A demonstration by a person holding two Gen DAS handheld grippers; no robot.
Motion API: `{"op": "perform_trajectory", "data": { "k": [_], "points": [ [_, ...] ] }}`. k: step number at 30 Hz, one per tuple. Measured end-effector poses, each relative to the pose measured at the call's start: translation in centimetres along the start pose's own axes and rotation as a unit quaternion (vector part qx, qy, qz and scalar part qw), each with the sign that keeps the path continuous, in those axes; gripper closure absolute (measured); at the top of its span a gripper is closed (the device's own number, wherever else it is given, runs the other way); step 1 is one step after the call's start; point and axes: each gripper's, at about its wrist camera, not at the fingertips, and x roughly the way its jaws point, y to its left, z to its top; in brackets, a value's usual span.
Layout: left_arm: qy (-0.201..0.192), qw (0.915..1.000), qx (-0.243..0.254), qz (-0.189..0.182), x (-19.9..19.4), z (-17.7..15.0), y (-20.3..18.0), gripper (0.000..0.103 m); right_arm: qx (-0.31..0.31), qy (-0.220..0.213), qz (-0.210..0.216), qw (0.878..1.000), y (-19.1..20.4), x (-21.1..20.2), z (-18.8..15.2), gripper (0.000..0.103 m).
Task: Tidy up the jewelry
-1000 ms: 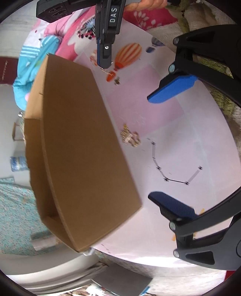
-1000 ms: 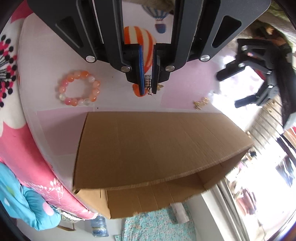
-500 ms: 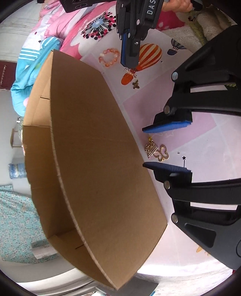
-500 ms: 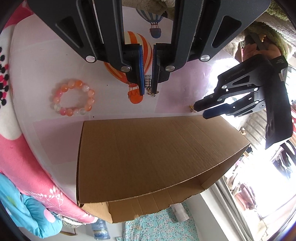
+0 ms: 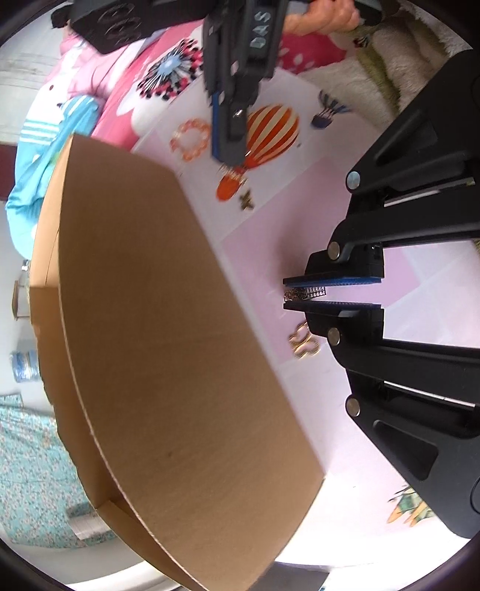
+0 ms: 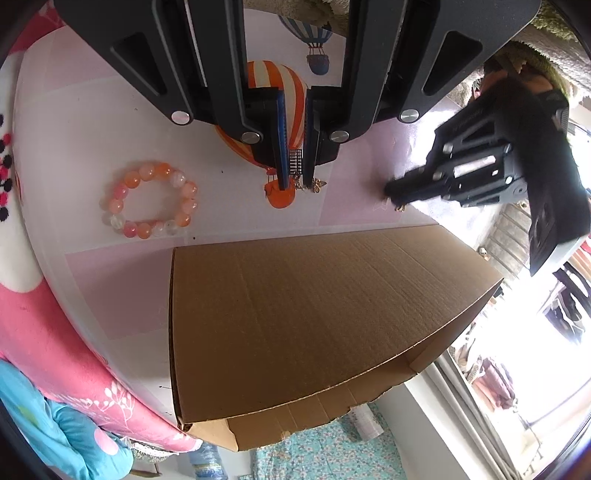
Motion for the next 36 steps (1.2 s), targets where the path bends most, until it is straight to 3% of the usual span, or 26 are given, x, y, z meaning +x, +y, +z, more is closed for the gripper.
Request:
{"op": "perform_trajectory", "data": {
  "k": [6, 19, 22, 26, 33, 36],
  "points": [
    [-0.011, 0.9998, -0.007, -0.013, -2.0, -0.3, 0.0, 0.097, -0.002, -0.004, 0.004, 1.000, 0.2, -0.2, 0.0, 0.095],
    [0.024, 0.9994, -0.017, -0.018, -0.7, -0.1, -0.2, 0.096, 0.000, -0.002, 0.009, 1.000, 0.4, -0.1, 0.1, 0.095],
    [0.028, 0.9995, -0.012, -0.013, -0.7, 0.0, -0.4, 0.093, 0.001, -0.002, 0.010, 1.000, 0.3, 0.0, 0.1, 0.095],
    [0.038, 0.9992, -0.015, -0.003, -0.4, 0.2, -0.5, 0.081, 0.000, -0.001, 0.012, 1.000, 0.5, 0.2, 0.1, 0.095],
    [0.041, 0.9991, -0.001, 0.011, -0.2, 0.2, -0.8, 0.082, 0.002, -0.001, 0.013, 1.000, 0.5, 0.2, 0.1, 0.095],
    [0.042, 0.9989, 0.009, 0.016, -0.3, 0.2, -0.9, 0.089, 0.003, -0.003, 0.013, 1.000, 0.5, 0.2, 0.1, 0.095]
  ]
}}
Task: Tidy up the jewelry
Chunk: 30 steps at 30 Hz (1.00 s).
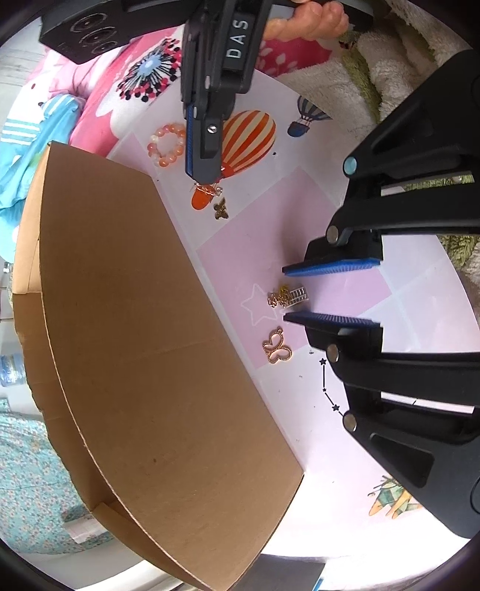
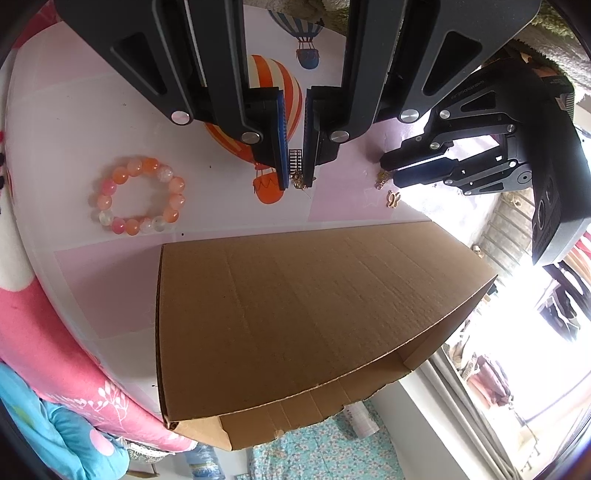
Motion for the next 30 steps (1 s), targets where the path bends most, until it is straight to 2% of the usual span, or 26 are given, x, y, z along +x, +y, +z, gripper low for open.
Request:
{"op": "perform_trajectory", "data": {
  "k": [2, 4, 17, 25, 30],
  "points": [
    [0.002, 1.0000, 0.004, 0.003, 0.0, 0.0, 0.0, 0.097, 0.000, 0.000, 0.000, 1.000, 0.0, 0.0, 0.0, 0.095],
    [0.003, 0.9999, 0.010, 0.005, -0.1, 0.0, 0.0, 0.099, 0.000, -0.001, 0.000, 1.000, 0.0, 0.0, 0.0, 0.095],
    [-0.019, 0.9998, 0.010, 0.004, -1.9, 0.0, 0.6, 0.099, 0.002, -0.005, 0.001, 1.000, 0.0, -0.1, 0.0, 0.095],
    [-0.064, 0.9979, 0.007, -0.003, -4.9, 0.5, 0.7, 0.099, -0.011, -0.031, 0.002, 0.999, 0.8, -1.6, 0.4, 0.095],
    [-0.110, 0.9936, 0.007, -0.022, -7.7, 1.2, 0.7, 0.099, -0.020, -0.061, 0.009, 0.998, 1.6, -3.9, 1.3, 0.095]
  ]
}}
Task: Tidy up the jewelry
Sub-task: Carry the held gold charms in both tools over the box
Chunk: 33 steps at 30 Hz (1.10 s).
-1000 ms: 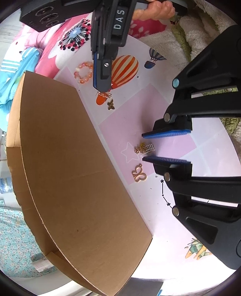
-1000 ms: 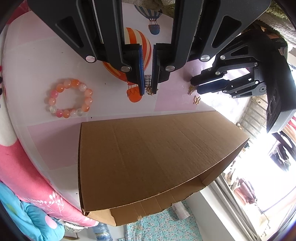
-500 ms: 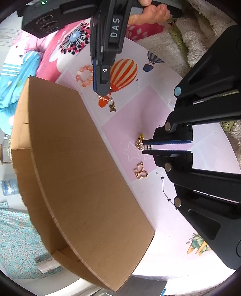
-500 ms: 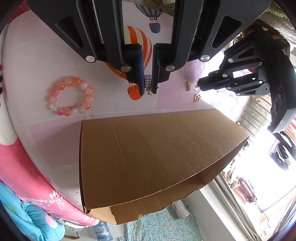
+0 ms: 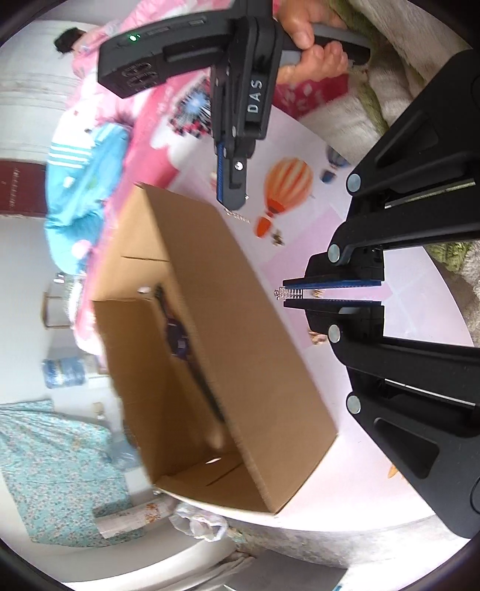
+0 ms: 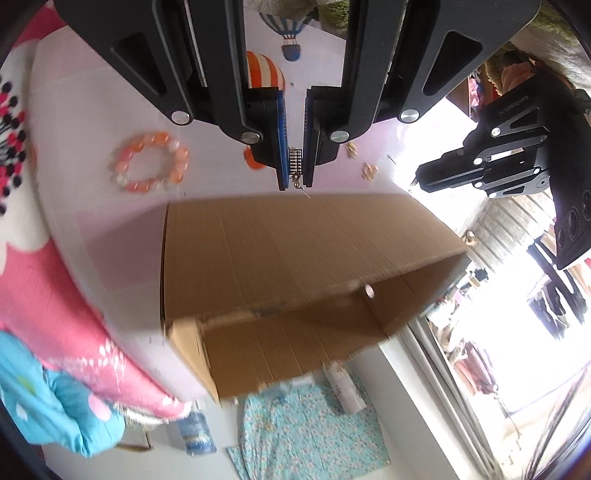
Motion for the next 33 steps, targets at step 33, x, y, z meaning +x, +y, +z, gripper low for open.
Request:
{"op": "perform_trajectory", "data": {
  "k": [33],
  "points": [
    [0.058, 0.9951, -0.066, -0.045, 12.0, 12.8, 1.9, 0.098, -0.070, 0.048, -0.039, 0.996, -2.2, 7.2, 15.1, 0.094]
  ]
}}
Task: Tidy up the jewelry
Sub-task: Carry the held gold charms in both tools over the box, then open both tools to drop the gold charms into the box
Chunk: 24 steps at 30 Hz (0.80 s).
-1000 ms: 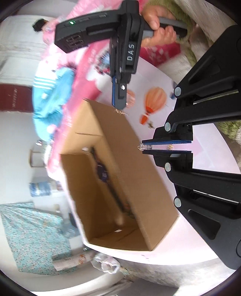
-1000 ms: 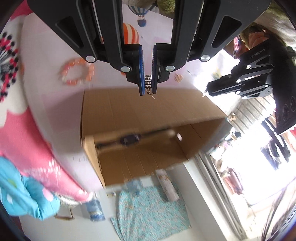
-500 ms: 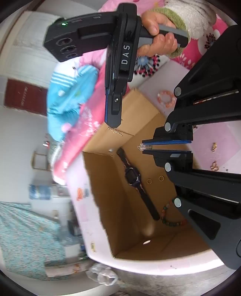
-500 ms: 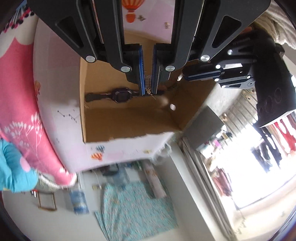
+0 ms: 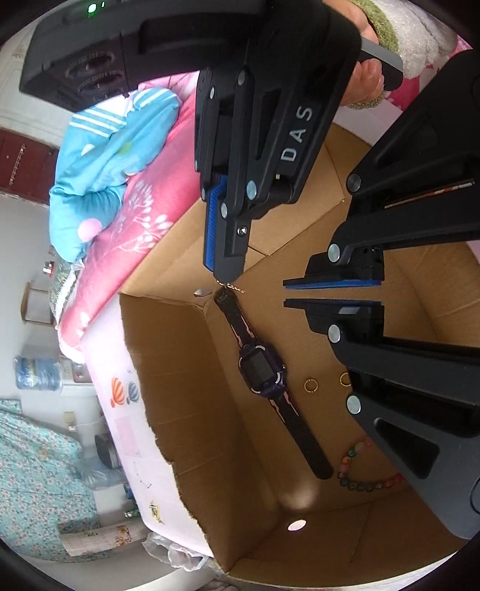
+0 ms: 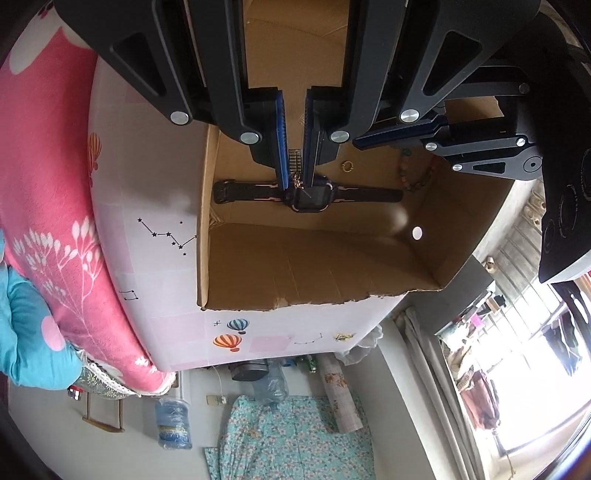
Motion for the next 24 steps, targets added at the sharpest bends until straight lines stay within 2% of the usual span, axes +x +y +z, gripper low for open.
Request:
{"op": "perform_trajectory", "data": {
  "k": [3, 5, 7, 10, 14, 17, 21, 24],
  "points": [
    [0.005, 0.9999, -0.011, 0.006, 0.2, 0.1, 0.2, 0.091, 0.009, -0.004, 0.004, 1.000, -0.4, -0.1, 0.1, 0.093],
    [0.001, 0.9998, -0.012, 0.013, 0.1, 0.0, 0.4, 0.078, 0.016, -0.010, 0.010, 1.000, -0.8, -0.1, 0.3, 0.093],
    [-0.001, 0.9997, -0.009, 0.022, 0.0, 0.0, 0.4, 0.072, 0.023, -0.013, 0.015, 1.000, -1.2, -0.2, 0.5, 0.091],
    [-0.005, 0.9994, -0.008, 0.032, -0.1, 0.0, 0.5, 0.062, 0.029, -0.025, 0.014, 0.999, -1.4, -0.7, 0.7, 0.072],
    [-0.018, 0.9989, -0.006, 0.044, -0.6, 0.3, 0.5, 0.051, 0.040, -0.037, 0.037, 0.998, -1.5, -1.4, 0.8, 0.068],
    [-0.026, 0.9984, -0.004, 0.050, -0.9, 0.5, 0.4, 0.041, 0.048, -0.046, 0.047, 0.997, -1.6, -2.0, 0.9, 0.060],
    [-0.035, 0.9976, 0.002, 0.059, -1.5, 0.6, 0.0, 0.034, 0.057, -0.062, 0.052, 0.995, -1.7, -2.9, 1.1, 0.048],
    [-0.042, 0.9971, 0.003, 0.064, -2.2, 0.5, -0.3, 0.032, 0.064, -0.070, 0.052, 0.994, -1.6, -3.6, 1.1, 0.047]
  ]
}}
